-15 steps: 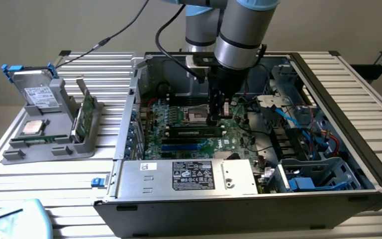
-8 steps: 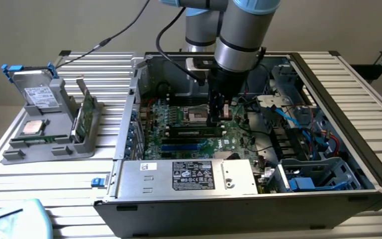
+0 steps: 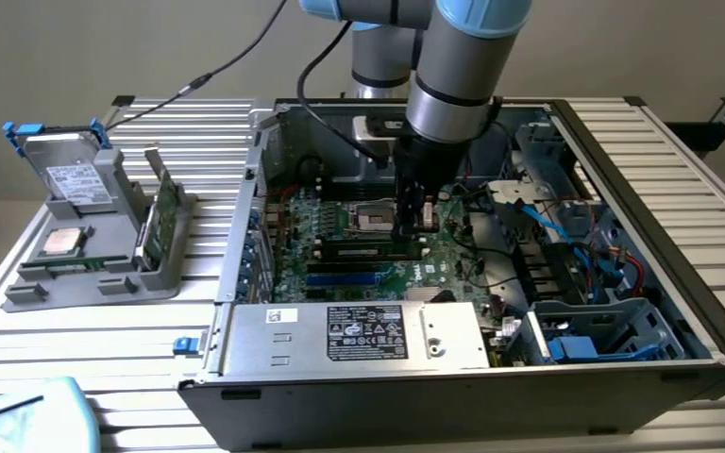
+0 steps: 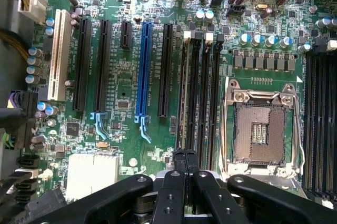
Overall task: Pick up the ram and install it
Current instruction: 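Press down the ram until it locks into place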
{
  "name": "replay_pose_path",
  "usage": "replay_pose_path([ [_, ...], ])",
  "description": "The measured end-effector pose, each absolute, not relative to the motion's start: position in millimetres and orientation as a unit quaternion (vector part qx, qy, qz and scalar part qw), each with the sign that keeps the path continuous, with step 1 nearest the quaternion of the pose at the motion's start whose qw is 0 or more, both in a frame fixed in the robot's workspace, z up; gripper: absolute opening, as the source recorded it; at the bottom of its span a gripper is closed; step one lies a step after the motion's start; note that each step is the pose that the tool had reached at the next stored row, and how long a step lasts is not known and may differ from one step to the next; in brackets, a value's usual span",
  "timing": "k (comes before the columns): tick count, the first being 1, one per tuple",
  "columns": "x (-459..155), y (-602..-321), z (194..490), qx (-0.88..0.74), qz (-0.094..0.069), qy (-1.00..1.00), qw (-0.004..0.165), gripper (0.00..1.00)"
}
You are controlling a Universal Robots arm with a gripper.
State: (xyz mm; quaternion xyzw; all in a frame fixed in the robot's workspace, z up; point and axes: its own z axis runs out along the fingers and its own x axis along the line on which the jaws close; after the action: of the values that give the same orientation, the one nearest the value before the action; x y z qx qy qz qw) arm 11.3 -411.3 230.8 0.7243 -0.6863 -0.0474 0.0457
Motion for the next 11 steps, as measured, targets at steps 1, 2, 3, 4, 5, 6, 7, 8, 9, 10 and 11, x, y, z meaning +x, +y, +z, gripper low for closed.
replay_pose_path([
  [1,11.3,-411.2,229.9,0.724,-0.047,-0.687,0.046,0.11],
  [2,11.3,-411.2,229.1,0.724,-0.047,-0.687,0.046,0.11],
  [3,11.3,-411.1,228.4,0.724,-0.047,-0.687,0.046,0.11],
  [4,11.3,-411.1,227.7,0.723,-0.047,-0.687,0.046,0.11],
  [5,11.3,-411.1,227.0,0.723,-0.047,-0.687,0.046,0.11],
  [6,11.3,-411.1,226.5,0.723,-0.048,-0.688,0.046,0.11],
  [7,11.3,-411.1,226.2,0.723,-0.047,-0.688,0.046,0.11],
  [8,11.3,-411.0,226.2,0.723,-0.048,-0.688,0.046,0.11],
  [9,11.3,-411.0,226.1,0.723,-0.048,-0.688,0.046,0.11],
  [10,11.3,-411.0,226.1,0.723,-0.048,-0.688,0.046,0.11],
  [11,11.3,-411.1,226.0,0.723,-0.048,-0.688,0.046,0.11],
])
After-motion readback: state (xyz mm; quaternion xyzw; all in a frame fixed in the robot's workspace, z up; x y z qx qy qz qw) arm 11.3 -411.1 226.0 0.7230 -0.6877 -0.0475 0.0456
